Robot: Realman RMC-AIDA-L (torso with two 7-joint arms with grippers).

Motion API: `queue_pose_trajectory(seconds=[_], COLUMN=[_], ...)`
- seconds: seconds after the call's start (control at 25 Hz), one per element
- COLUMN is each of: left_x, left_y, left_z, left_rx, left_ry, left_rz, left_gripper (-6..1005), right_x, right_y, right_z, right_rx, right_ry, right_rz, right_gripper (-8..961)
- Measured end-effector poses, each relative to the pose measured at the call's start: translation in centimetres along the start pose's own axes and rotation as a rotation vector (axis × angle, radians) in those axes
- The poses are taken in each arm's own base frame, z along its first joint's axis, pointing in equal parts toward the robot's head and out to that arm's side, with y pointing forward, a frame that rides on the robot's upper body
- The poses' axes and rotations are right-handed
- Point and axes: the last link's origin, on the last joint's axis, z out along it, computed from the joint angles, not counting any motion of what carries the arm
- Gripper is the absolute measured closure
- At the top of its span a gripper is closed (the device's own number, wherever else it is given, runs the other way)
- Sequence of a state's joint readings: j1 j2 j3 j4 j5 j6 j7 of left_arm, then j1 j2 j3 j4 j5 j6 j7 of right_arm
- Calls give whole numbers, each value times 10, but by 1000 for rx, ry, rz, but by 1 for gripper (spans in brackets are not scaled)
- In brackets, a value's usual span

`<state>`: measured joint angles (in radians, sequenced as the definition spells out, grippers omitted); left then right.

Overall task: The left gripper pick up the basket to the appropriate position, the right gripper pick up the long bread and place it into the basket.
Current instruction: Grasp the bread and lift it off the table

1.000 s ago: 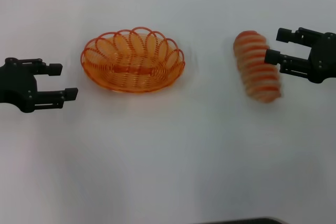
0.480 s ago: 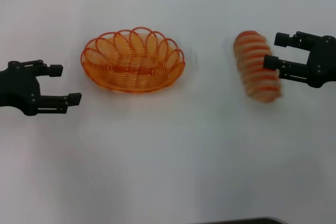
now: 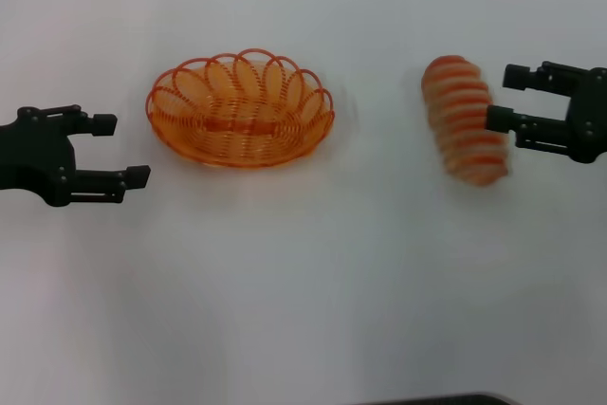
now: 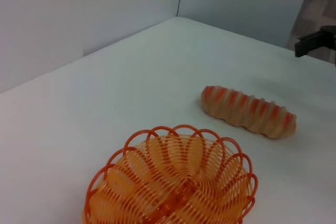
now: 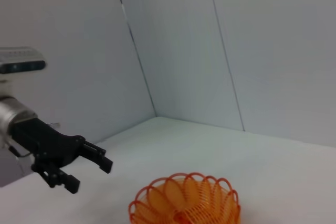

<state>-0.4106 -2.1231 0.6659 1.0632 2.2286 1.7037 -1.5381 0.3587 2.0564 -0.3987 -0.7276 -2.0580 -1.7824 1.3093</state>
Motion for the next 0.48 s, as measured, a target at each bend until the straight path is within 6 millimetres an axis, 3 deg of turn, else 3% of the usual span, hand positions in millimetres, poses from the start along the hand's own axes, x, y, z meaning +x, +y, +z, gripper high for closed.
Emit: queue_pose_trajectory(seconds=[0.48], left_x=[0], left_y=[3], left_z=[6], left_rx=[-10], left_ry=[6], left_rz=[-6], left_gripper=[134], right_x=[-52], right_y=[-8], right_z=[-20], right_rx=[-43], right_ry=[-45], right_rz=[-2], right_gripper=[266])
